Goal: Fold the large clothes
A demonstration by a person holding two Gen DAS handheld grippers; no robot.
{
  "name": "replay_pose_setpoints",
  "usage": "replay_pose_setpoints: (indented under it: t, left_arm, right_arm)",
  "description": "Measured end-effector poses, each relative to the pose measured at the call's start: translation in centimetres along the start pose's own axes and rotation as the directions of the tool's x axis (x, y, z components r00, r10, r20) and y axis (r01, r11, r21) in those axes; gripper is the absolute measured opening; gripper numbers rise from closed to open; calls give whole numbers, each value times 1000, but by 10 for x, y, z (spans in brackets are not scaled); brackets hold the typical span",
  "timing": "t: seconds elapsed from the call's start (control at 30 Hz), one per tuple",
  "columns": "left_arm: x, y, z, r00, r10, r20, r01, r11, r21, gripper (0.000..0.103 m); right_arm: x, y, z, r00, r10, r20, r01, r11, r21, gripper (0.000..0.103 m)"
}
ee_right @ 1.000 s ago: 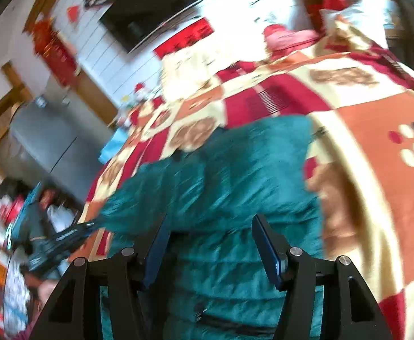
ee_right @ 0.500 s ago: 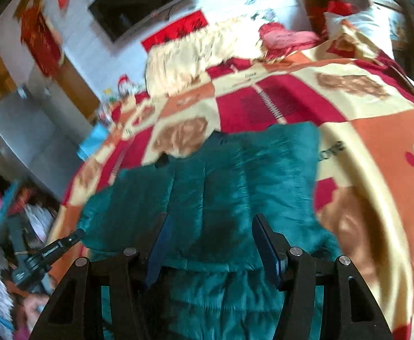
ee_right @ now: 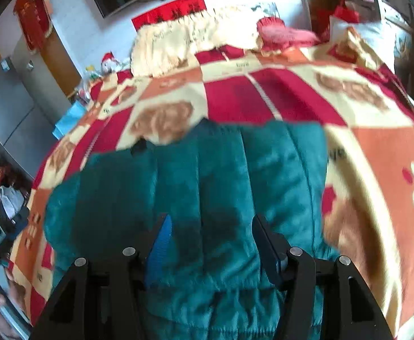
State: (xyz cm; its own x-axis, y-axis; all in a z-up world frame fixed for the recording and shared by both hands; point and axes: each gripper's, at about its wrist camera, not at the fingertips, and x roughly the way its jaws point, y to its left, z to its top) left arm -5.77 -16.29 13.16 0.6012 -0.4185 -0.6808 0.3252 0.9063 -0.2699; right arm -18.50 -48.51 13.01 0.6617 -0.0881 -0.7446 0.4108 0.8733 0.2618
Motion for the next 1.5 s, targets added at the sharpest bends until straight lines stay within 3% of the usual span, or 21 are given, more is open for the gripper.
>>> replay_pose_setpoints:
  t: [0.23,0.47,0.6,0.7,0.83,1.0,1.1,1.17,1.27,1.37,1.5]
  left_arm:
    - [64,-15,-7,987,132,-94,-126,990,61,61]
    - [83,-12,-16,985,143,-93,-135,987,90,69]
    - [85,-13,-18,983,156,-96,-145,984,107,69]
    - [85,-12,-18,984,148,-99,-138,985,100,69]
    - [85,-13,-19,984,149,-97,-139,985,102,69]
    - [87,-11,-19,985,139,-102,-130,987,95,73]
    - [87,-12,-19,984,144,-101,-134,986,102,73]
    - [87,-12,-20,985,143,-100,-133,986,101,73]
    - [87,-11,-21,986,141,-93,-131,986,99,73]
    - [88,-12,-23,986,145,-86,-136,986,100,74]
    - [88,-12,-24,986,144,-81,-135,986,100,78]
  right_arm:
    - [48,4,27,999,-54,3,54,998,-23,57]
    - [88,-14,15,995,-103,-8,103,994,-31,58]
    - [79,-6,20,989,-144,-40,142,989,-48,58]
    - [46,4,19,995,-97,25,98,994,-38,57]
    - [19,25,0,996,-65,66,72,991,-111,57]
    - [44,30,-34,992,-122,-15,118,980,-163,58]
    - [49,30,-46,990,-138,-10,133,972,-194,58]
    - [38,27,-42,992,-119,-30,112,978,-174,58]
    - [15,18,-39,996,-88,24,90,989,-114,57]
    - [2,0,-38,988,-133,78,137,989,-61,57]
    - [32,-24,-42,983,-179,-35,178,984,-13,58]
